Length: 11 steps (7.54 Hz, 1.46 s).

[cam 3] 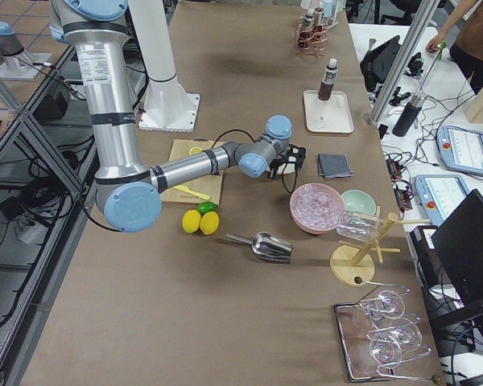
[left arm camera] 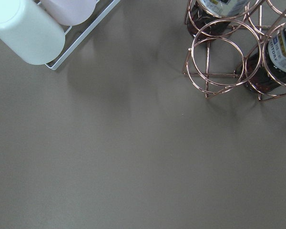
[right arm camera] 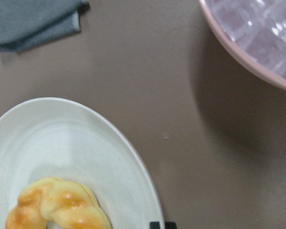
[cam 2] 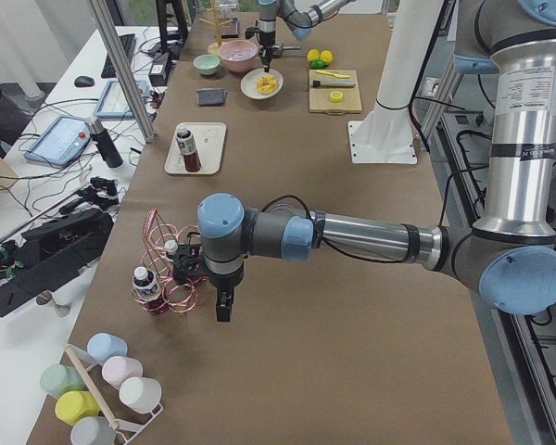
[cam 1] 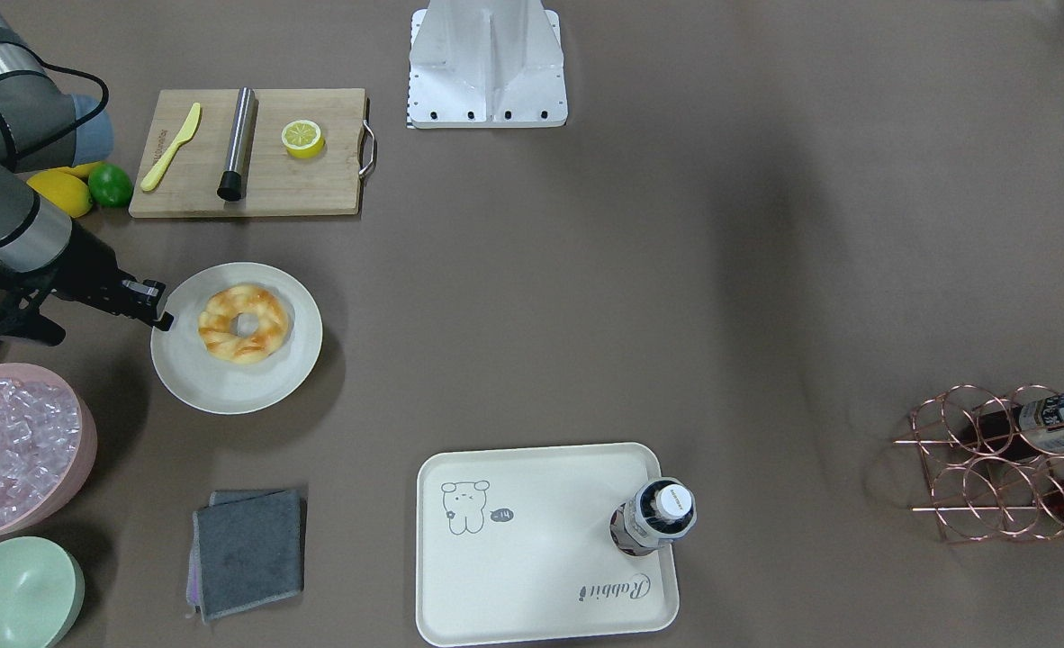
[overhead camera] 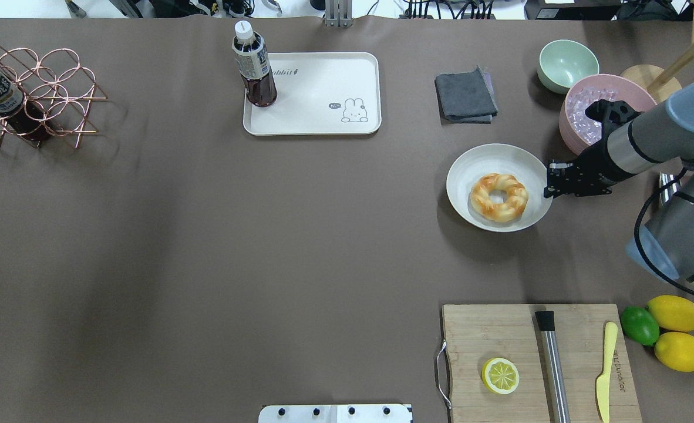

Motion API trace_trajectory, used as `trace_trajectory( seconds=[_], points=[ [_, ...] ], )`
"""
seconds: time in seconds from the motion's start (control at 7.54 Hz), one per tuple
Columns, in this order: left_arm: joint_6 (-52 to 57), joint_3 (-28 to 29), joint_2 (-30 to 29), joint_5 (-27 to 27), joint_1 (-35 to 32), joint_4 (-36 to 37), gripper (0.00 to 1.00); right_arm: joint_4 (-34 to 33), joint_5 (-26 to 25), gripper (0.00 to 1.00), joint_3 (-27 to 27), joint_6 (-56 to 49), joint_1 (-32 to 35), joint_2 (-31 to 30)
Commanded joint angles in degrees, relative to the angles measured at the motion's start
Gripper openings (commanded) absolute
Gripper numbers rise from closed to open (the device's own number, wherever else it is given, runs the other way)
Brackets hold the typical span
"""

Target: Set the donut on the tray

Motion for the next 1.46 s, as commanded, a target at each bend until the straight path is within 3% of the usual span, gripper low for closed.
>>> trace_trajectory(
  seconds=[0.0, 0.13, 0.66, 0.93, 1.33],
  points=[
    [0.00, -0.12, 0.15, 0.00, -0.07, 0.00, 0.99, -13.33, 1.07, 0.00, -0.64, -6.46, 2.67, 10.21],
    [0.00, -0.12, 0.23, 0.00, -0.07, 0.00, 0.99, -17.48, 0.81, 0.00, -4.47, -6.67, 3.02, 17.22],
    [0.00, -0.03, 0.41, 0.00, -0.07, 0.00, 0.99, -15.95, 0.72, 0.00, -27.32, -6.67, 3.90, 36.77],
    [0.00, -0.03, 0.32, 0.00, -0.07, 0.00, 0.99, -6.94, 0.63, 0.00, -37.32, -5.27, 2.94, 41.44],
    [0.00, -0.03, 0.41, 0.00, 0.01, 0.00, 0.99, 4.07, -3.05, 0.00, -46.32, 2.97, -1.10, 47.68]
  ],
)
